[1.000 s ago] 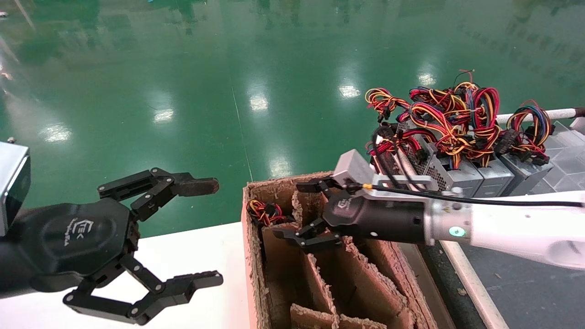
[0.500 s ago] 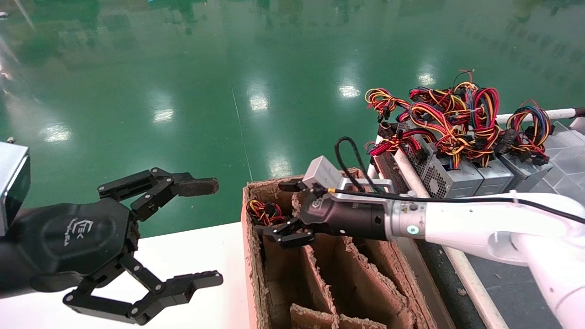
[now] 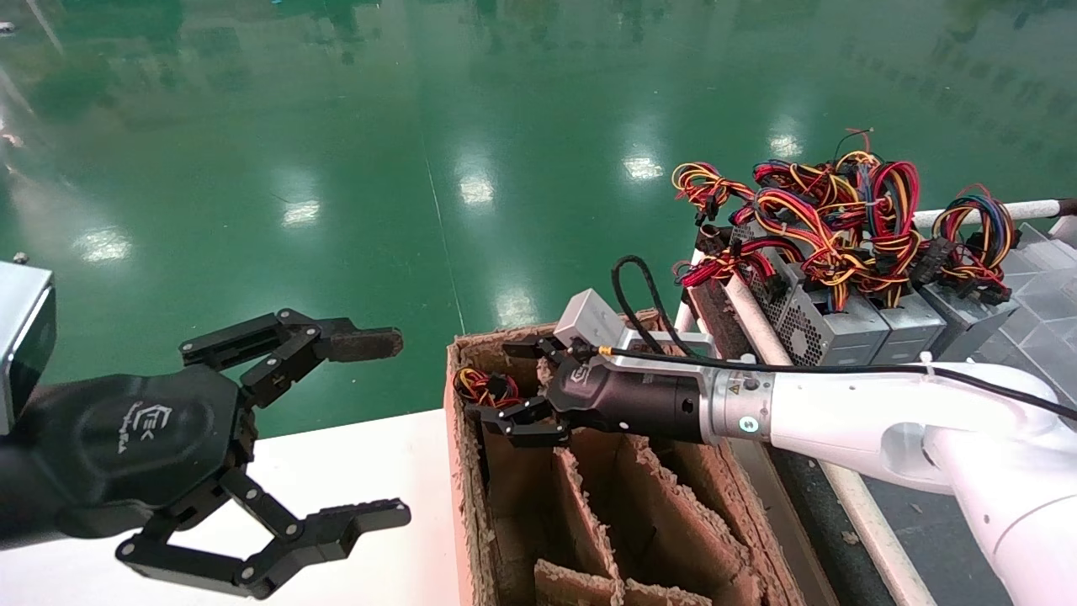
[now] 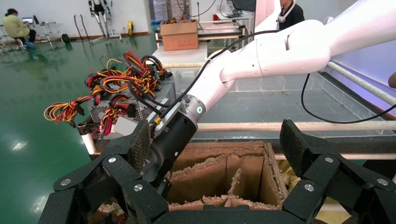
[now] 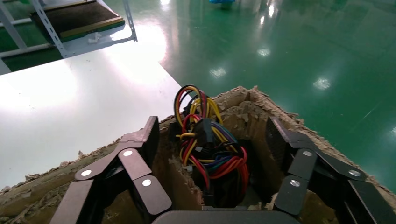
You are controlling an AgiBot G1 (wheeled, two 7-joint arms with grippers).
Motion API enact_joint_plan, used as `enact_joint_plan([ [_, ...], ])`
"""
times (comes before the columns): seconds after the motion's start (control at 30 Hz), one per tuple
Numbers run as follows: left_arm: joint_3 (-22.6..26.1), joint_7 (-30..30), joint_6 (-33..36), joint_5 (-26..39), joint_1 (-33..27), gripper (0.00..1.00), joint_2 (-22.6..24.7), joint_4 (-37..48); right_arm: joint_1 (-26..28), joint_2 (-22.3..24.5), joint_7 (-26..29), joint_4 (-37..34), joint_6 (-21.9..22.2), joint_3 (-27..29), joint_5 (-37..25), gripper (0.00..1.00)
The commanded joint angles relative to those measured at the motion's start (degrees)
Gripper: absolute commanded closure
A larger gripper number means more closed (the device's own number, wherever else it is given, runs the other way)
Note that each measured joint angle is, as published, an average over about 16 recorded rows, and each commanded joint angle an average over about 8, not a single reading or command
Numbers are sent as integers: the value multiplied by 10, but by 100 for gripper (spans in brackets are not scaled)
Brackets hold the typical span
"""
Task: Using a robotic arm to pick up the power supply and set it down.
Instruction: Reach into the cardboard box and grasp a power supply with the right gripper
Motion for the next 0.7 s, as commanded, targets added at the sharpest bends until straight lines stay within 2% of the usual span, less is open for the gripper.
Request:
enact_joint_plan([
  [0.03,0,0,0,0,0,0,0,0,3,-2,-6,-11,-3,1,2,100],
  [0.7,0,0,0,0,0,0,0,0,23,-18,-40,-83,-14,2,6,100],
])
